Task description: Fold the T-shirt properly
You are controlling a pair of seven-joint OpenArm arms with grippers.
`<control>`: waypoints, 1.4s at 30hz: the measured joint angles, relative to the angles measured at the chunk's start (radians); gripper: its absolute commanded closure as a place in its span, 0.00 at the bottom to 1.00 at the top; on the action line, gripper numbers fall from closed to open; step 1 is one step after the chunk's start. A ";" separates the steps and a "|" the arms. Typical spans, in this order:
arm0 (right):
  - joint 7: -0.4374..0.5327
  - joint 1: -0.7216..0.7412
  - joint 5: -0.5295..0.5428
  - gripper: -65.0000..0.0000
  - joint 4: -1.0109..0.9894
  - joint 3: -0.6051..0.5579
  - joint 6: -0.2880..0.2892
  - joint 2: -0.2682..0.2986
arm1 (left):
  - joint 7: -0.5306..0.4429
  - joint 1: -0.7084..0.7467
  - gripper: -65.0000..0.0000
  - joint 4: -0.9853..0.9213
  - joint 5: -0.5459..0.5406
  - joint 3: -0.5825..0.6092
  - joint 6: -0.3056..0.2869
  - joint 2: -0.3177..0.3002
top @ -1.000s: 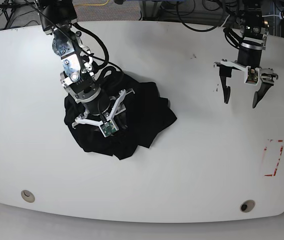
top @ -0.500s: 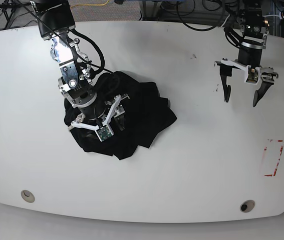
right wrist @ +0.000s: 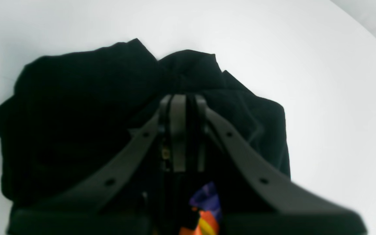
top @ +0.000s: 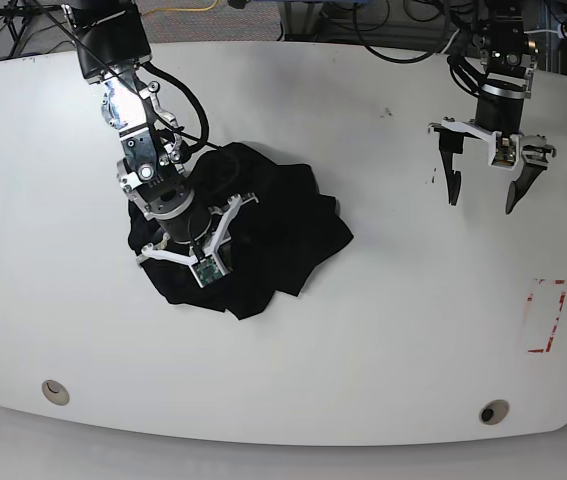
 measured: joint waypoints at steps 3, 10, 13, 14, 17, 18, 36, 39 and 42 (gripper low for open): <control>0.001 0.000 0.000 0.86 -0.014 0.001 -0.002 0.004 | -0.002 0.000 0.26 0.000 0.000 0.000 0.000 0.000; 0.061 0.014 0.000 0.71 -0.068 0.003 -0.003 0.004 | -0.001 -0.003 0.26 -0.001 0.000 -0.003 0.000 -0.001; 0.061 0.020 0.000 0.69 -0.080 0.008 -0.007 0.005 | 0.000 -0.010 0.26 -0.001 0.000 -0.003 -0.001 -0.001; 0.063 0.020 0.000 0.69 -0.080 0.010 -0.008 0.006 | -0.001 -0.011 0.26 -0.001 0.000 -0.003 -0.001 0.000; 0.062 0.020 0.000 0.73 -0.080 0.011 -0.014 0.007 | -0.003 -0.018 0.26 -0.001 0.000 -0.003 -0.001 -0.001; 0.061 0.021 0.000 0.76 -0.080 0.011 -0.014 0.007 | 0.000 -0.021 0.26 -0.002 0.000 -0.003 -0.001 0.000; 0.035 0.018 0.000 0.92 -0.030 -0.040 0.002 -0.002 | 0.016 -0.044 0.26 -0.015 0.002 0.008 -0.003 -0.001; 0.035 0.016 0.001 0.88 -0.022 -0.030 0.003 -0.010 | 0.015 -0.048 0.26 -0.015 0.003 0.008 -0.003 -0.001; 0.035 0.016 0.000 0.86 -0.013 -0.015 -0.003 -0.014 | 0.014 -0.050 0.26 -0.016 0.003 0.009 -0.004 0.000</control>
